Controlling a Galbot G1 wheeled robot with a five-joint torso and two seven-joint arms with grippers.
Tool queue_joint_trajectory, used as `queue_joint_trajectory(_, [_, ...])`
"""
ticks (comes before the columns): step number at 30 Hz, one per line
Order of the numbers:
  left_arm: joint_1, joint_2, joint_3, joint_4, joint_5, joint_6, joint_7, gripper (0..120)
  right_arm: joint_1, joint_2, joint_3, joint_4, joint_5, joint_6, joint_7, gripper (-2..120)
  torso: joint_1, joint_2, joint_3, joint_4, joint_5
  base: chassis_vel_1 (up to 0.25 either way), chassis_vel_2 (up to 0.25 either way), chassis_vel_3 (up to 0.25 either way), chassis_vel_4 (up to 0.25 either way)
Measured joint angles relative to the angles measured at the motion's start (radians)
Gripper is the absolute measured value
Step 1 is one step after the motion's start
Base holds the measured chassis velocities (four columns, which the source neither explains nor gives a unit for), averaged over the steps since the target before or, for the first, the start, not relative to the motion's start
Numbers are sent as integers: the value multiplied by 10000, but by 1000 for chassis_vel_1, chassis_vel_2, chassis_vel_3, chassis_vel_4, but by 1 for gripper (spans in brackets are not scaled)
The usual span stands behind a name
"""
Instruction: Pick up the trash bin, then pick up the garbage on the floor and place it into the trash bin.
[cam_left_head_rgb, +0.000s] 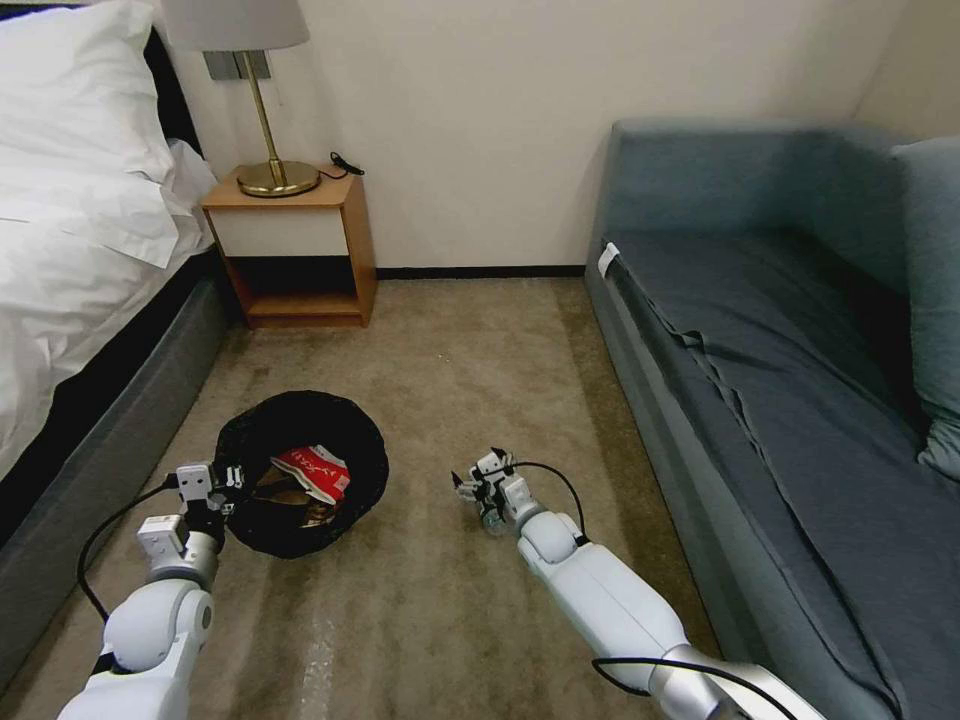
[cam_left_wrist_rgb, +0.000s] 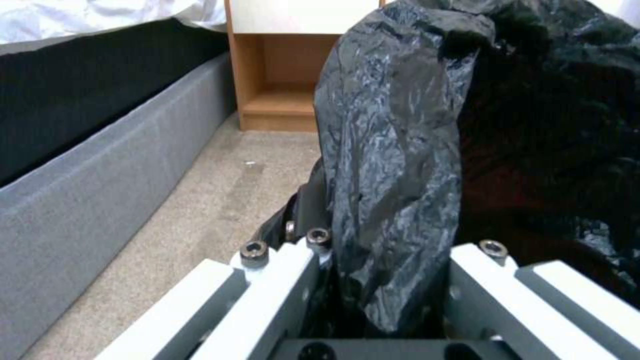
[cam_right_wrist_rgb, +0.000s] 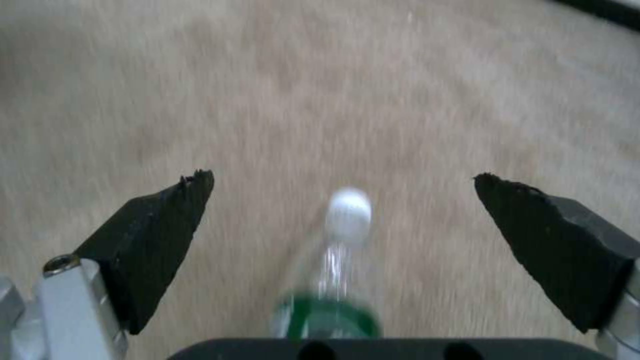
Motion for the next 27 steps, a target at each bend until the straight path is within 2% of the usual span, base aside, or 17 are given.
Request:
queue_joint_trajectory(9, [-56,-36,73,176,-8,-124,54,4,-219,249,619,-1061,-951,718,-434,100,0,2,0,0,-2,0,0,0,0])
queue_joint_trajectory(16, [-91,-28,84,174,-13,-127,66,4,-389,296,701,-1243,-997,790,-677,100,0,2,0,-1,-1,0,0,0,0])
queue_joint_trajectory(19, [-93,-12,67,134,-36,-128,64,4,-385,304,797,-1339,-969,875,-856,96,0,2,0,0,-1,0,0,0,0])
queue_joint_trajectory(20, [-90,-10,66,118,-42,-127,64,4,-382,304,825,-1372,-949,886,-921,88,0,1,0,0,-1,0,0,0,0])
queue_joint_trajectory(21, [-90,-10,66,118,-42,-127,64,4,-382,304,825,-1372,-949,886,-921,88,0,1,0,0,-1,0,0,0,0])
queue_joint_trajectory(23, [-81,-12,64,79,-49,-128,63,4,-371,271,960,-1491,-891,947,-1207,74,0,1,0,0,-1,0,0,0,0])
queue_joint_trajectory(24, [-81,-12,64,79,-49,-128,63,4,-371,271,960,-1491,-891,947,-1207,74,0,1,0,0,-1,0,0,0,0])
queue_joint_trajectory(27, [-109,-32,86,-38,-51,-89,54,4,-460,251,1132,-1527,-883,985,-1293,59,0,1,0,-1,-1,0,0,0,0])
